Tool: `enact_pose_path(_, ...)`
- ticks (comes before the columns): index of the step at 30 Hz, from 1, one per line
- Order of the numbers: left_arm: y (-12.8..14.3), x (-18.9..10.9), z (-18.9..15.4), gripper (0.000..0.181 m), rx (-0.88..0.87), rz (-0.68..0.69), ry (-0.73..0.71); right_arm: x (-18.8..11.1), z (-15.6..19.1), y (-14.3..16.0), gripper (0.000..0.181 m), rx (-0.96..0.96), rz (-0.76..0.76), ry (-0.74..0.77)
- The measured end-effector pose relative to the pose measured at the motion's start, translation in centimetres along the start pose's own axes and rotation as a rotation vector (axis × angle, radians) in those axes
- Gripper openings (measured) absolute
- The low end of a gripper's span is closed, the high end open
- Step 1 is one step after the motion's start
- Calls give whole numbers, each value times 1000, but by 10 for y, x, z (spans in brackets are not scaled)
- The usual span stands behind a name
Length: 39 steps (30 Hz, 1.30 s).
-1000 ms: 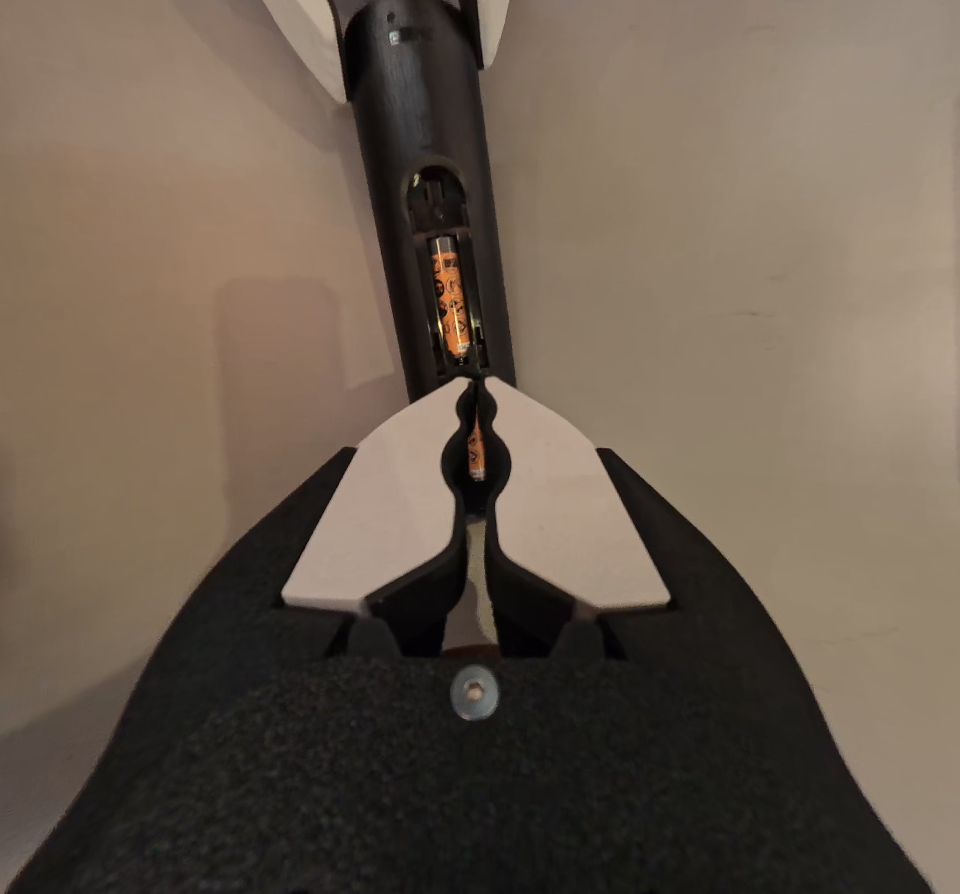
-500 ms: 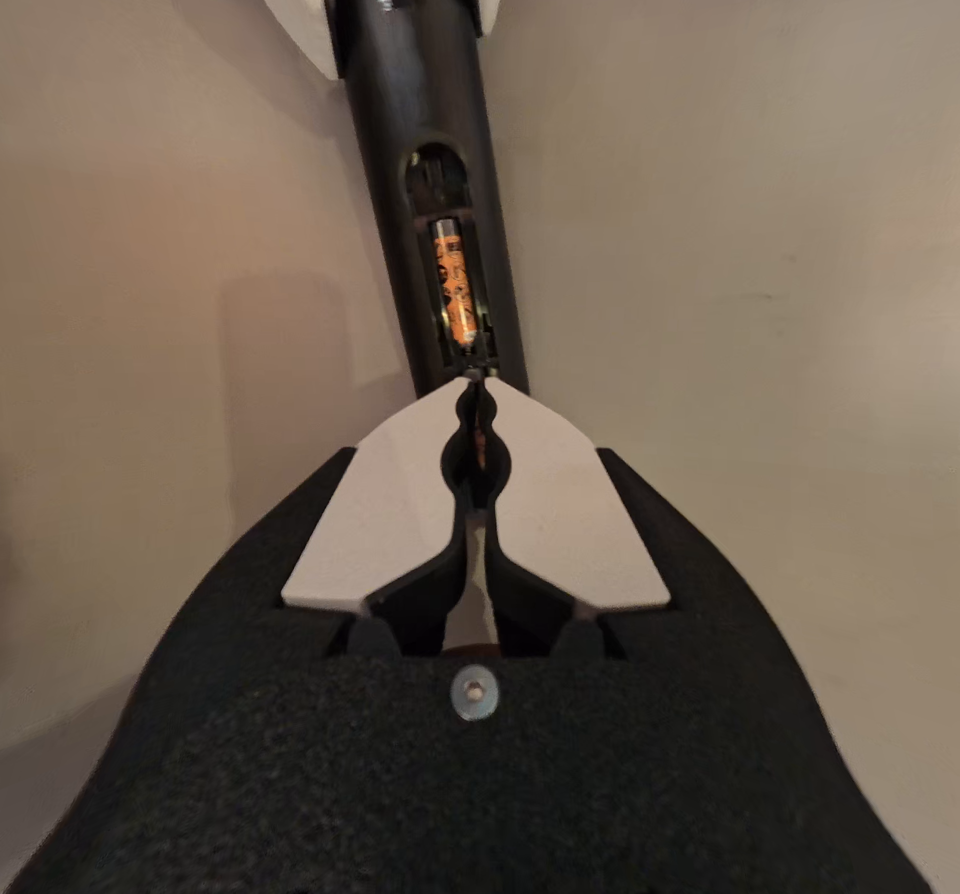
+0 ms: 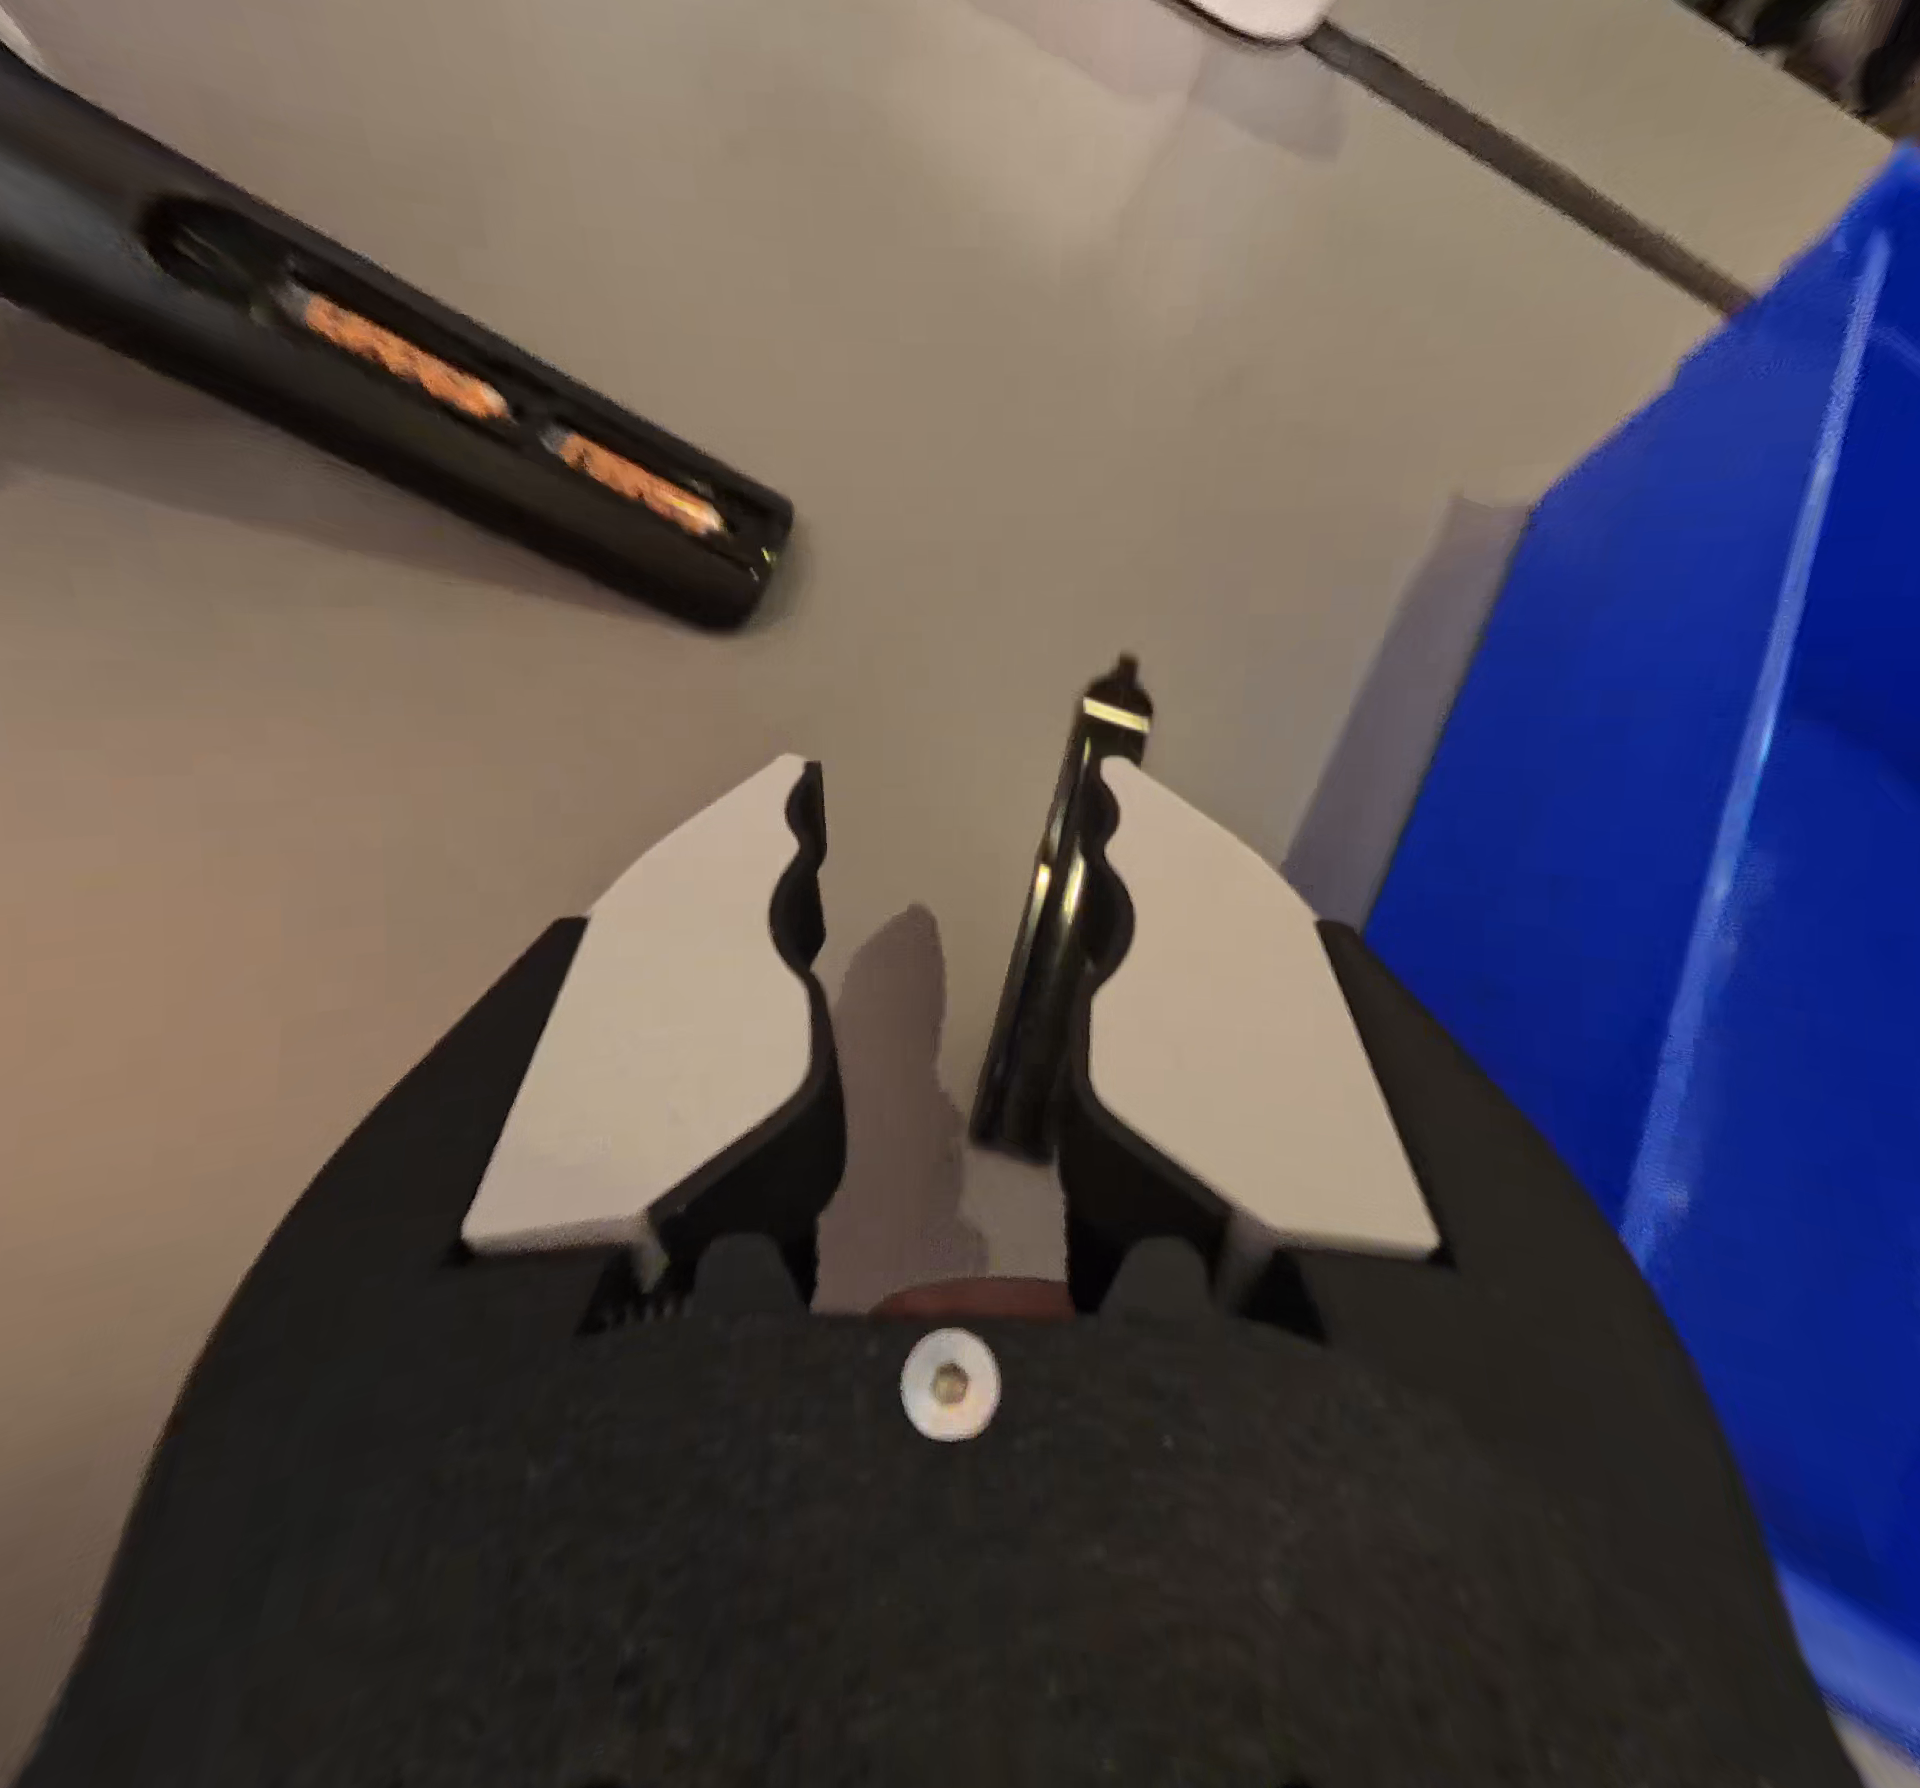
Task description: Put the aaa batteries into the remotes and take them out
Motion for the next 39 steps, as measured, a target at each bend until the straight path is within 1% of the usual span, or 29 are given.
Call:
enact_pose_path(4, 1, -1, 1, 46, -6, -4, 6, 7, 4, 32, 47, 109, 56, 157)
enact_pose_path(5, 1, -1, 1, 46, -8, -8, 7, 9, 3, 38, 47, 152, 65, 174)
enact_pose_path(7, 1, -1, 1, 46, -8, -19, 7, 9, 3, 47, 45, 215, 64, 161)
enact_pose_path(9, 2, -2, 2, 46, -15, -31, 12, 7, 2, 53, 37, 236, 69, 162)
enact_pose_path(13, 2, -1, 2, 46, -22, -36, 20, 3, 0, 64, 35, 254, 92, 185)
enact_pose_path(14, 1, -1, 2, 46, -21, -35, 21, 2, 0, 66, 33, 257, 93, 189)
enact_pose_path(16, 1, 0, 1, 47, -18, -34, 24, 1, 1, 68, 22, 271, 94, 175)
enact_pose_path(20, 1, 1, -1, 47, -12, -29, 25, 1, 1, 69, 19, 256, 105, 169)
enact_pose_path(24, 0, 0, -1, 46, -9, -28, 25, 0, 2, 61, 19, 277, 72, 124)
enact_pose_path(27, 0, 0, -1, 46, -8, -25, 24, -2, 5, 43, 19, 266, 5, 70)
enact_pose_path(30, 0, 1, 0, 47, -8, -23, 24, -6, 9, 22, 19, 289, -75, -33)
enact_pose_path(33, 0, 2, 0, 47, -8, -21, 25, -22, 9, 5, 19, 239, -108, -56)
enact_pose_path(35, 0, 2, 0, 46, -8, -21, 25, -36, 8, -3, 19, 157, -77, -86)
enact_pose_path(37, 0, 3, 0, 46, -9, -22, 28, -46, 5, -7, 19, 26, 51, -126)
enact_pose_path(39, 0, 3, 0, 46, -6, -21, 30, -56, -4, -13, 19, -132, 152, -47)
Point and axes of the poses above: each gripper's, where its closed fingertips meet, x out along the fingers, y out of its underside, z = x × y across the jaws, the point moved 9 cm from there along -x, back along the fingers, and after that the axes turned 8 degrees about -y, right-handed, at the moved point
